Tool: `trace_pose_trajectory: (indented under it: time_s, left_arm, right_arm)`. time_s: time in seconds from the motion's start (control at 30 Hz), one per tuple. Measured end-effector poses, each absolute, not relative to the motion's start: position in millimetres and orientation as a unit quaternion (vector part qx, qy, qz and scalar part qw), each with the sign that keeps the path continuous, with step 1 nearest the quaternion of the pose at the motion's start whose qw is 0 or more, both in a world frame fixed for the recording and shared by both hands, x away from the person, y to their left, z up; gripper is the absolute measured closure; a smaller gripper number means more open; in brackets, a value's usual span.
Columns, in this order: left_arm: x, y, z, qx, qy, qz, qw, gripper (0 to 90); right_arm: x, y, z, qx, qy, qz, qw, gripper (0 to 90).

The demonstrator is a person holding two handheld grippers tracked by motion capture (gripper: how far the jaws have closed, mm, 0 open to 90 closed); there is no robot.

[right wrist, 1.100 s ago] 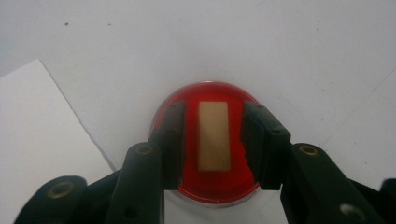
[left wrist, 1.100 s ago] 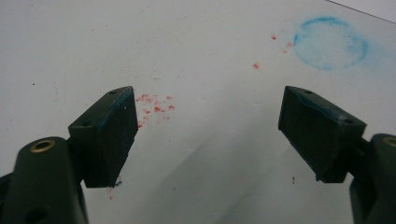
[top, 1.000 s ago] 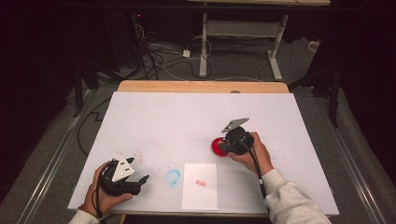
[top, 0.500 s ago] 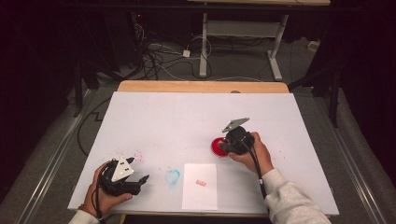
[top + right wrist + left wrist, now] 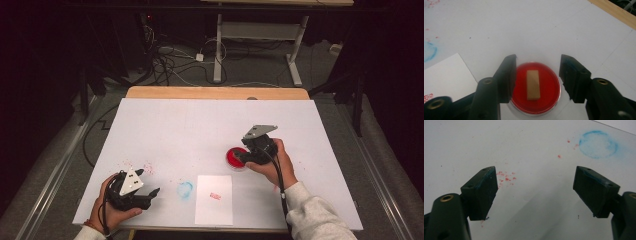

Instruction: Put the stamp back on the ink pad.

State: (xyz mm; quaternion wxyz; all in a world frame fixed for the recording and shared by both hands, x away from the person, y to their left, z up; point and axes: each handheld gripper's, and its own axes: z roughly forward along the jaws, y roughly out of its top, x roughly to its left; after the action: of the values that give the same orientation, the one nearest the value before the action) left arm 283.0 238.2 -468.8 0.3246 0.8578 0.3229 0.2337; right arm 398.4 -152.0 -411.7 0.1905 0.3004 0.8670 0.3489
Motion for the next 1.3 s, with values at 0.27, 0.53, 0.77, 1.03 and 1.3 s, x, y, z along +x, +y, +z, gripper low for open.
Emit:
trace_pose_trajectory:
  time_s: [0.27, 0.53, 0.77, 1.03, 1.3]
  left_arm:
    - [284.4, 238.2, -470.1, 0.859, 0.323, 0.232, 0.324, 19.3]
    - [284.7, 236.4, -469.2, 0.861, 0.318, 0.234, 0.321, 19.3]
    - [284.6, 236.3, -468.6, 0.861, 0.316, 0.236, 0.321, 19.3]
    - [284.0, 235.5, -467.7, 0.862, 0.313, 0.238, 0.32, 19.3]
    - [283.3, 234.8, -467.6, 0.863, 0.311, 0.238, 0.319, 19.3]
  right_arm:
    - [391.1, -157.1, -402.7, 0.3, 0.851, 0.37, 0.219, 31.2]
    - [375.3, -159.1, -391.7, 0.28, 0.842, 0.388, 0.249, 23.6]
    - [362.4, -162.4, -387.3, 0.269, 0.837, 0.397, 0.264, 20.3]
    - [349.7, -167.5, -384.7, 0.261, 0.831, 0.404, 0.278, 21.8]
    - [339.7, -175.2, -382.8, 0.257, 0.82, 0.415, 0.299, 21.6]
